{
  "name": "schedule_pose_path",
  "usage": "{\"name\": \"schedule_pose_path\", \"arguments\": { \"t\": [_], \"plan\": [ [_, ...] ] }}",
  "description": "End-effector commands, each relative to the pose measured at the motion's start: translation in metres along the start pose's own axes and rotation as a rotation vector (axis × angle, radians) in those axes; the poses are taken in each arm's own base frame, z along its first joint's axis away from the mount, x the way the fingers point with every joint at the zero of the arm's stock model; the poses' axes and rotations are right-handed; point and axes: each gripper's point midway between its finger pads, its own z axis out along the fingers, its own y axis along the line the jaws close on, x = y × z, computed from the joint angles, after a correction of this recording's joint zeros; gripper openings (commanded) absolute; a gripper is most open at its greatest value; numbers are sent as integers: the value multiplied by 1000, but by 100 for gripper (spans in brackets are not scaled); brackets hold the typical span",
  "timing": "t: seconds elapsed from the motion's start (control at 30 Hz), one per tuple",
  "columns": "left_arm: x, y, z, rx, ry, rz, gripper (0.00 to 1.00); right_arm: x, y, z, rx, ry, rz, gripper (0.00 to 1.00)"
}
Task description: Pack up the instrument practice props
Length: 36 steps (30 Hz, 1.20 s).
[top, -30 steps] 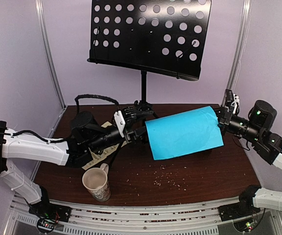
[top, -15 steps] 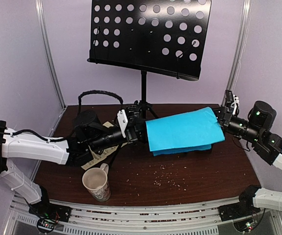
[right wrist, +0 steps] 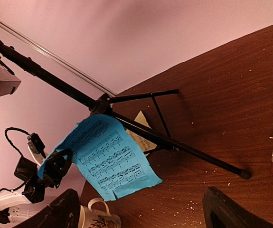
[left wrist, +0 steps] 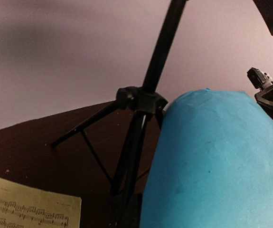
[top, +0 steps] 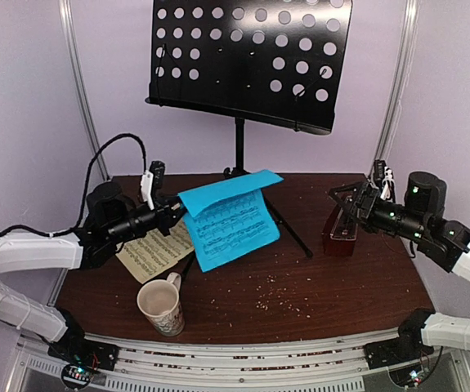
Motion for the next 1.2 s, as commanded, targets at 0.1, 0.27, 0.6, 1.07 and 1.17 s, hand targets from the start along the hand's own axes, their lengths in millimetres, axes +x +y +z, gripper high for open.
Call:
{"name": "schedule_pose_path", "arguments": {
  "t": [0.1, 0.27, 0.6, 1.07, 1.17],
  "plan": [
    [20, 62, -61, -184, 13, -341, 0, -10, -9, 4, 74, -33, -71, 93],
    [41, 106, -92, -313, 0, -490, 0, -11, -10, 9, 77, -33, -87, 93],
    [95, 168, -109, -455, 98, -597, 0, -14, -11, 7, 89, -51, -103, 94],
    [134, 217, -124, -630, 211, -543, 0, -21, -16, -1, 121, -99, -107, 95],
    [132, 223, -131, -685, 236, -493, 12, -23, -18, -2, 128, -112, -105, 95]
  ]
}}
